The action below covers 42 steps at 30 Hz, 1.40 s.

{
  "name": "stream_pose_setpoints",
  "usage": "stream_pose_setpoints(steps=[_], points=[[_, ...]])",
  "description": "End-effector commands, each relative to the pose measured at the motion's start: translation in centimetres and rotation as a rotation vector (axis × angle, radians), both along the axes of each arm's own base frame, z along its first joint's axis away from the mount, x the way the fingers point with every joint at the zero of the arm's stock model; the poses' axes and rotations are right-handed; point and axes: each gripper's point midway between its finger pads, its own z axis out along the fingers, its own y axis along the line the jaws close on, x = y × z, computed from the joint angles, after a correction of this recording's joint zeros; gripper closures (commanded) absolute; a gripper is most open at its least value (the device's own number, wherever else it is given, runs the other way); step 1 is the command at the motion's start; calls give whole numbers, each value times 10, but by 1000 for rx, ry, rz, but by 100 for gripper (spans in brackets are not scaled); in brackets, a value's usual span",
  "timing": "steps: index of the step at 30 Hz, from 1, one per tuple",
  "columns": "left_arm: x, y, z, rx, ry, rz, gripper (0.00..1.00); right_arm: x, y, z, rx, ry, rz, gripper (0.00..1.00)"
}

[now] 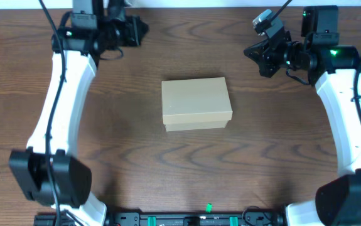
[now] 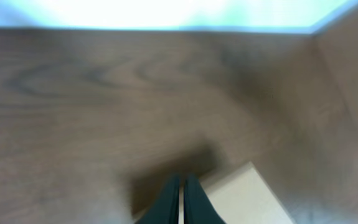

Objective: Pack container

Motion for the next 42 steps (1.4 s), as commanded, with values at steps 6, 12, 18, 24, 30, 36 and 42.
stream_pose_setpoints(steps=[6,12,18,24,30,36,42], points=[[-73,-37,-42,192,148,-263,94,3,-3,8,-26,-60,30,99],[-129,-36,-74,355,355,-316,94,-4,1,6,-8,-25,41,99],[-169,-42,-95,444,469,-391,94,-11,1,0,40,84,-27,99],[-178,-46,-134,500,488,-406,94,-31,2,-10,73,228,-66,99],[-170,-45,-139,492,474,-369,94,-53,2,-19,72,335,-64,99],[-167,-47,-138,488,461,-370,94,-58,2,-20,70,357,-63,99],[-165,-48,-138,482,451,-368,94,-82,14,-28,34,422,12,99]])
